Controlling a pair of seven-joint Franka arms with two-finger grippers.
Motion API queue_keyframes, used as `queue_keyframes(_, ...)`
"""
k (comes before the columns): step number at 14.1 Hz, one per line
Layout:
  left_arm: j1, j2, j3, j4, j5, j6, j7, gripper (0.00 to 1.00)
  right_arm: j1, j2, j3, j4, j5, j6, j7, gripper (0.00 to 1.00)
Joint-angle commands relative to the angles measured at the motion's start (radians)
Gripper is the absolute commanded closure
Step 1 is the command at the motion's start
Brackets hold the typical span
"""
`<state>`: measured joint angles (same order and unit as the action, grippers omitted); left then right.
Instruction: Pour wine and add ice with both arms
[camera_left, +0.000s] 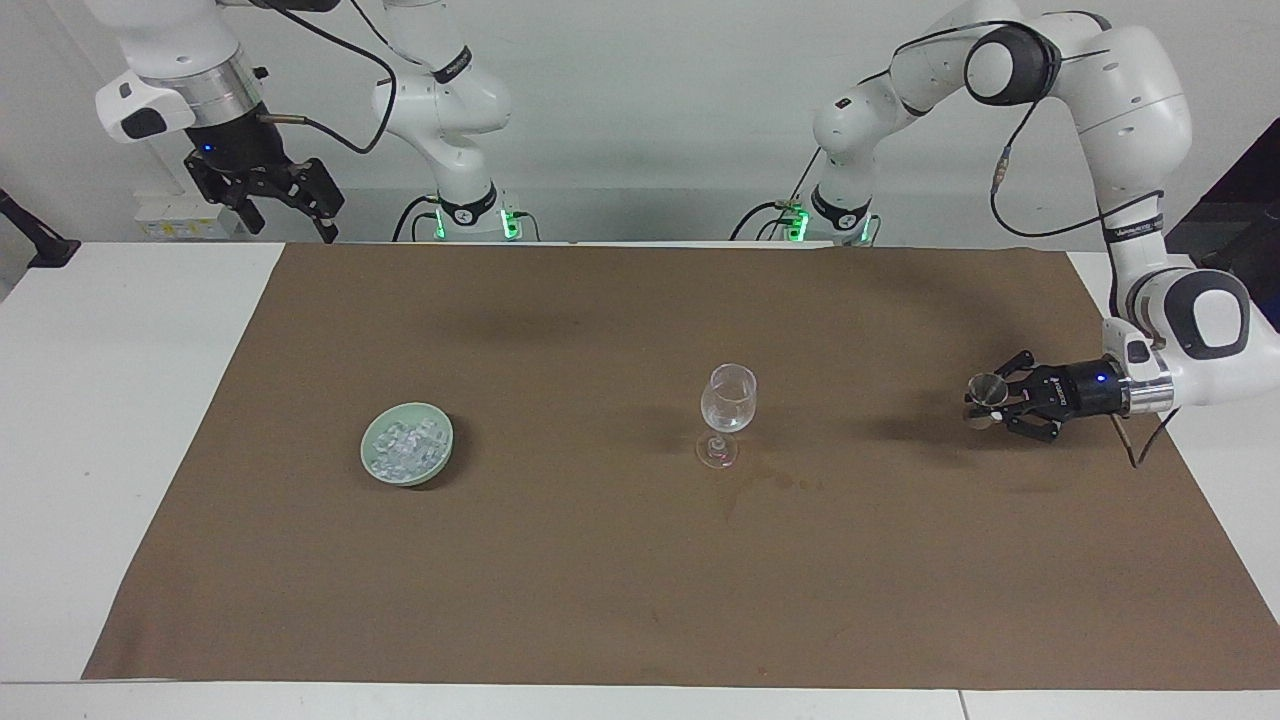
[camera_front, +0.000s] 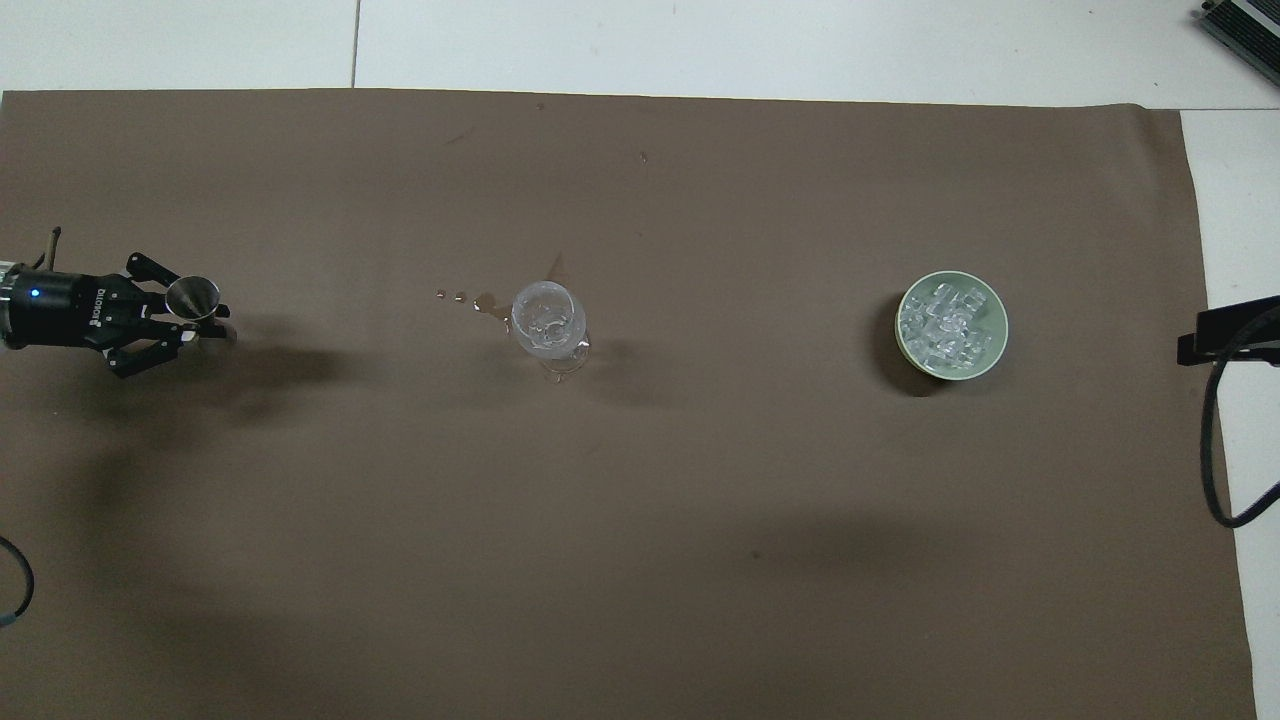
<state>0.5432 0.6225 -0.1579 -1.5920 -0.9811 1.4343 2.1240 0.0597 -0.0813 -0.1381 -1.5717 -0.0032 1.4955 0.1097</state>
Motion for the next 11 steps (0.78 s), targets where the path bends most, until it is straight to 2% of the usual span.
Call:
queue_keyframes(1, 0.066, 0.103, -0.020, 0.015, -0.117, -0.060, 0.095, 1.00, -0.014, -0.025, 0.008, -0.030, 0.028, 0.014, -0.013, 0.00)
queue_keyframes(6, 0.132, 0.160, -0.025, 0.014, -0.157, -0.115, 0.134, 1.00, -0.014, -0.025, 0.006, -0.030, 0.028, 0.014, -0.013, 0.00)
queue_keyframes(11, 0.146, 0.197, -0.031, 0.017, -0.165, -0.134, 0.155, 0.99, -0.020, -0.025, 0.003, -0.030, 0.026, 0.014, -0.011, 0.00)
